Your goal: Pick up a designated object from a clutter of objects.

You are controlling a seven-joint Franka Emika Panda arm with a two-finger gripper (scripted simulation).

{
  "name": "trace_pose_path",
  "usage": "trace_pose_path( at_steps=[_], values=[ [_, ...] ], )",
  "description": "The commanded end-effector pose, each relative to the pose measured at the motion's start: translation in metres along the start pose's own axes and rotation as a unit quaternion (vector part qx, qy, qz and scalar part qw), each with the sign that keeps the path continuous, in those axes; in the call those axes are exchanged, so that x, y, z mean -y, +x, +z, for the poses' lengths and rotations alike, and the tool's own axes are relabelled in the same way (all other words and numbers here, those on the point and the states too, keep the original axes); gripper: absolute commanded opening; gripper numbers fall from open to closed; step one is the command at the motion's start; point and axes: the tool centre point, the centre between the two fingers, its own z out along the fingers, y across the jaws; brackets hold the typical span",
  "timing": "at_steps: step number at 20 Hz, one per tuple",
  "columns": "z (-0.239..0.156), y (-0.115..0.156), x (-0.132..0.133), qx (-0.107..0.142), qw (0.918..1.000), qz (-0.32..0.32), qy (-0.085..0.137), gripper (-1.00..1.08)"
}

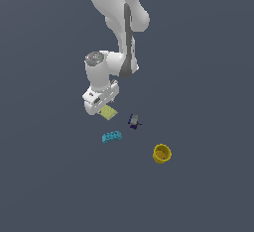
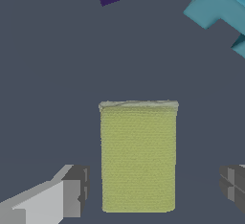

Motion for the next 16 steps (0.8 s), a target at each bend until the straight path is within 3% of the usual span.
trace_pose_path(
  at_steps=[1,16],
  values=[
    [0.003,-0.004,0.002,0.001,0.9999,-0.010,-0.001,1.00],
    [0.021,-0.008,0.004,0.001,0.9998,-0.018,-0.001,1.00]
  ],
)
